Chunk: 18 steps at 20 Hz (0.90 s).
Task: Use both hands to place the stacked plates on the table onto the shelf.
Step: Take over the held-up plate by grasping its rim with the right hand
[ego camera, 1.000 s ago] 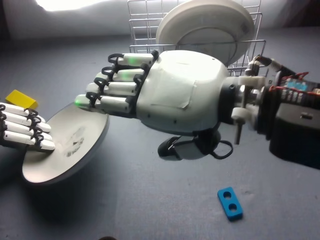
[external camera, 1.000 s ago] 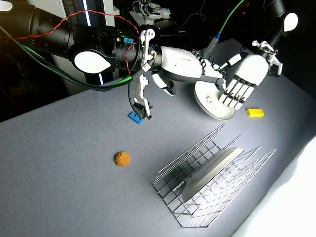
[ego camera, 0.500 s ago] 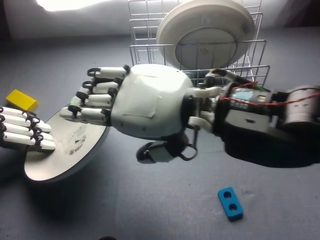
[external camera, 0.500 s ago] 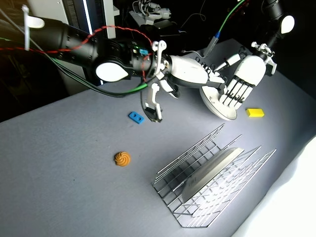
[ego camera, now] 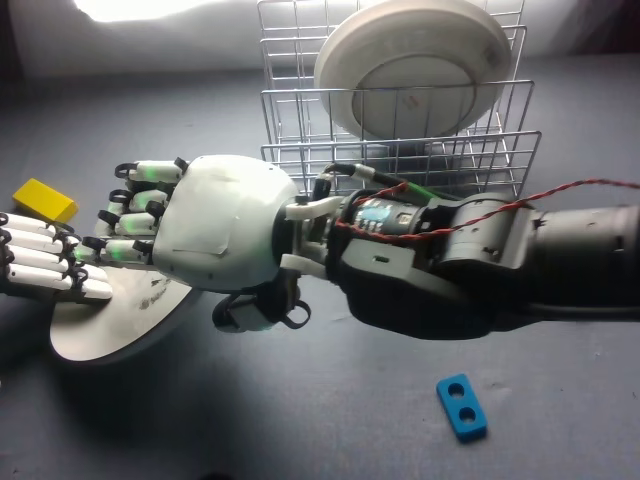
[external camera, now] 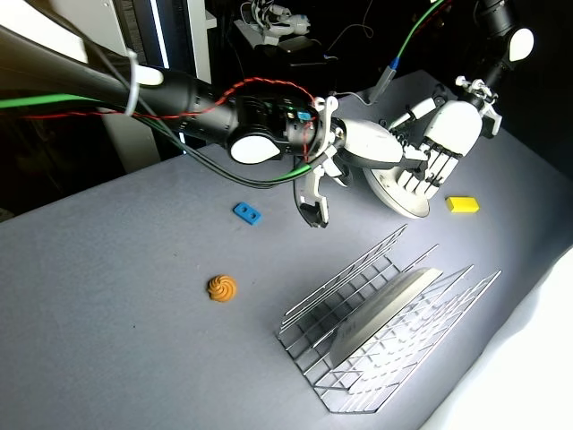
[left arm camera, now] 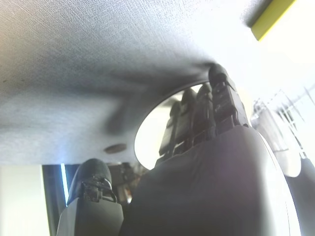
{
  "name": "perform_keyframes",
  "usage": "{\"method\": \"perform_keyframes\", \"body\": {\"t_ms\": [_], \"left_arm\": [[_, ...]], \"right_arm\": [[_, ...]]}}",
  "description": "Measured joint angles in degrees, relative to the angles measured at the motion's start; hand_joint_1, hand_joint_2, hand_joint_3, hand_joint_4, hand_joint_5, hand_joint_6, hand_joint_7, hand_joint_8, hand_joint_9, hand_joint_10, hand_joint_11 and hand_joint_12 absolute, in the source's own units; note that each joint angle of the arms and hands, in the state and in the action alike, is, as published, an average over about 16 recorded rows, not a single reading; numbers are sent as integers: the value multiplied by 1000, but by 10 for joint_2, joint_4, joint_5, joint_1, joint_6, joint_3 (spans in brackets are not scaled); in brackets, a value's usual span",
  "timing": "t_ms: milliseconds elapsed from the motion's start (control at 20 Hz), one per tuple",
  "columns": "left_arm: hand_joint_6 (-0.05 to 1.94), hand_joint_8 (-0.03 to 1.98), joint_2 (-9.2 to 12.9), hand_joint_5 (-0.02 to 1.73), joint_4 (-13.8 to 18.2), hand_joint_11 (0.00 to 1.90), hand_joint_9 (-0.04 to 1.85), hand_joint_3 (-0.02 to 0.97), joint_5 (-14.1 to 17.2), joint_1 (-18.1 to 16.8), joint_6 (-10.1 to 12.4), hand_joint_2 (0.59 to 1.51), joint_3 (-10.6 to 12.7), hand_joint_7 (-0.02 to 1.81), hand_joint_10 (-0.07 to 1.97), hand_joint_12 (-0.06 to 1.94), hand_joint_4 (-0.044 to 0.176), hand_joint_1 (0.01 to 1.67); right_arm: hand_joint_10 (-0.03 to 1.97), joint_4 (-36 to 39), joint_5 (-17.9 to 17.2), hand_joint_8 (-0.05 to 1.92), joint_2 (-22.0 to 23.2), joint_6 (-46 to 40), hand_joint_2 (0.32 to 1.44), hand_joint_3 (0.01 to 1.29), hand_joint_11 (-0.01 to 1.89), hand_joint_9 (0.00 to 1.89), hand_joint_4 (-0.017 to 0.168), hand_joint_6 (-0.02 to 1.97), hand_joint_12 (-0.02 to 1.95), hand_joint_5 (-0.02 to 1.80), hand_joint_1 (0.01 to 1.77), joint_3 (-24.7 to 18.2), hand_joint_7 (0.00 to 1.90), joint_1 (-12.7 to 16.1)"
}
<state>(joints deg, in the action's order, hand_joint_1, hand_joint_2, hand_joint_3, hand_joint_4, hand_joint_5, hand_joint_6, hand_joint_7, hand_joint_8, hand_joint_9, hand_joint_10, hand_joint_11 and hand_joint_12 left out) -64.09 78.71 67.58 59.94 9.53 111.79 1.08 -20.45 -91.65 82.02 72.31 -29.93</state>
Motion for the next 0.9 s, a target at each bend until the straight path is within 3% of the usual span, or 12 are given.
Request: {"method": "perform_keyframes", "body": {"t_ms": [300,650,900], "left_arm": [[-30,-7,-1,63,3,17,25,18,1,-3,0,1145,2,80,-43,202,-6,15],[-29,-7,-2,65,6,16,28,18,0,-6,0,1149,5,85,-43,207,-6,15],[-28,-7,-4,69,9,16,39,18,0,-15,0,1148,8,94,-43,227,-6,14]], "right_arm": [[38,0,-7,22,-44,3,1027,10,130,526,2,58,1095,388,1008,45,488,-4],[104,2,-20,220,-58,3,1042,11,445,883,1,436,1271,651,1025,60,804,-5],[342,2,-28,445,-59,3,1022,11,686,1054,-1,712,1289,793,1078,61,961,-6]]}}
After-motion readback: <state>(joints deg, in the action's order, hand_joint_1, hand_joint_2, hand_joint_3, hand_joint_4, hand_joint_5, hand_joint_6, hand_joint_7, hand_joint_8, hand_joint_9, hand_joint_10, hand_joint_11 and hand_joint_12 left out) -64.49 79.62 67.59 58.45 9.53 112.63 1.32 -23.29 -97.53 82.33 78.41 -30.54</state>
